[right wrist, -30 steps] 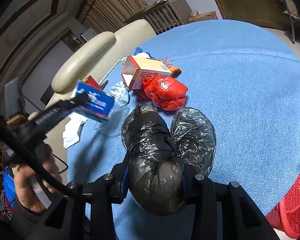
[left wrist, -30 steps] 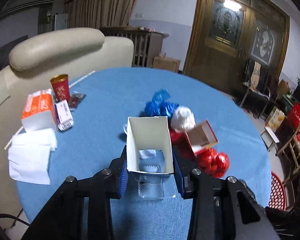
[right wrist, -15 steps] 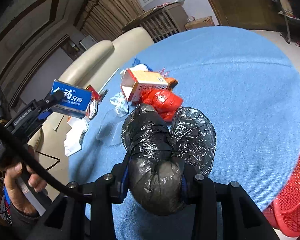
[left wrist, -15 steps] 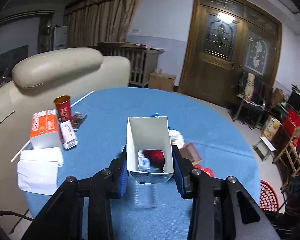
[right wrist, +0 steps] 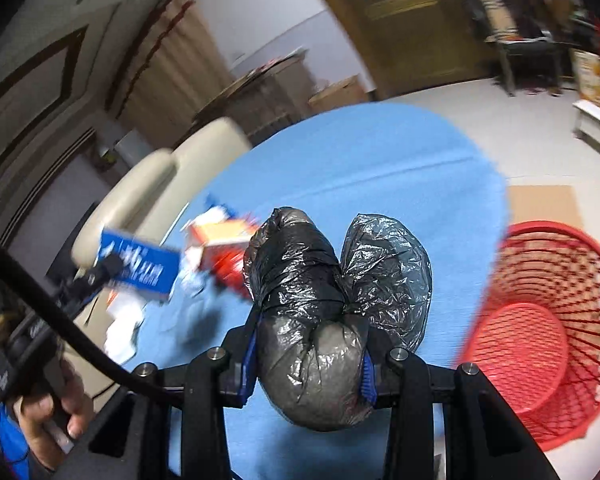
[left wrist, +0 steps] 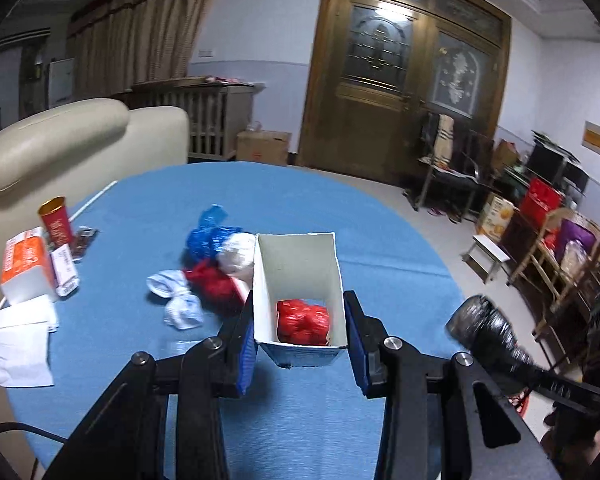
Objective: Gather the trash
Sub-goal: 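Carry the black bag over the red wastebasket and open the right tool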
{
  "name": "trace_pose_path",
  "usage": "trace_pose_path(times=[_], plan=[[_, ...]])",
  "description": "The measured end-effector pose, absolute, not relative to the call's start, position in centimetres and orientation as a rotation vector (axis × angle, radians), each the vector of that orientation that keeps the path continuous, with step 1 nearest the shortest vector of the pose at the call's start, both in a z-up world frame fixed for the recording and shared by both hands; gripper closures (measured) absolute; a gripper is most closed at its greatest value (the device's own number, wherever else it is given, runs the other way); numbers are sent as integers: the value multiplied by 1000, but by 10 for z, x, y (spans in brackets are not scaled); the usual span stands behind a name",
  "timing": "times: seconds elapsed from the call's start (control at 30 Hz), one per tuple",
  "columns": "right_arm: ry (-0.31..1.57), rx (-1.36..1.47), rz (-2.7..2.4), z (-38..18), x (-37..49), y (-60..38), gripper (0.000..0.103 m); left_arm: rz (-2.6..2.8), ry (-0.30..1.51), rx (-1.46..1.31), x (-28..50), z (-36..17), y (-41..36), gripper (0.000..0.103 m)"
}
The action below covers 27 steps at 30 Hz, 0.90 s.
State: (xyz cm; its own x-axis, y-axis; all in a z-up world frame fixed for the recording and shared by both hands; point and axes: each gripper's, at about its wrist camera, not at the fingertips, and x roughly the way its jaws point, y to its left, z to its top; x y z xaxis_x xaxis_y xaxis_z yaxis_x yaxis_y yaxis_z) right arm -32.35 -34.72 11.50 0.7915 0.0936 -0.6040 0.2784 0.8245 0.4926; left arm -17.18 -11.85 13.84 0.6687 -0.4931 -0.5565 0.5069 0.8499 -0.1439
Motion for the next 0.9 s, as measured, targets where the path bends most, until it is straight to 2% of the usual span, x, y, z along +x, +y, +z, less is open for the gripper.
trace_pose_path(times=[0.23, 0.5, 0.9], plan=[[615, 675, -324, 105, -373, -408, 61, -662, 627, 40, -188, 141, -152, 62], [656, 747, -486, 70, -412, -456, 61, -788, 633, 91, -211, 141, -206, 62], [716, 789, -519, 37, -408, -473, 60, -925, 664, 171, -241, 132, -268, 62]])
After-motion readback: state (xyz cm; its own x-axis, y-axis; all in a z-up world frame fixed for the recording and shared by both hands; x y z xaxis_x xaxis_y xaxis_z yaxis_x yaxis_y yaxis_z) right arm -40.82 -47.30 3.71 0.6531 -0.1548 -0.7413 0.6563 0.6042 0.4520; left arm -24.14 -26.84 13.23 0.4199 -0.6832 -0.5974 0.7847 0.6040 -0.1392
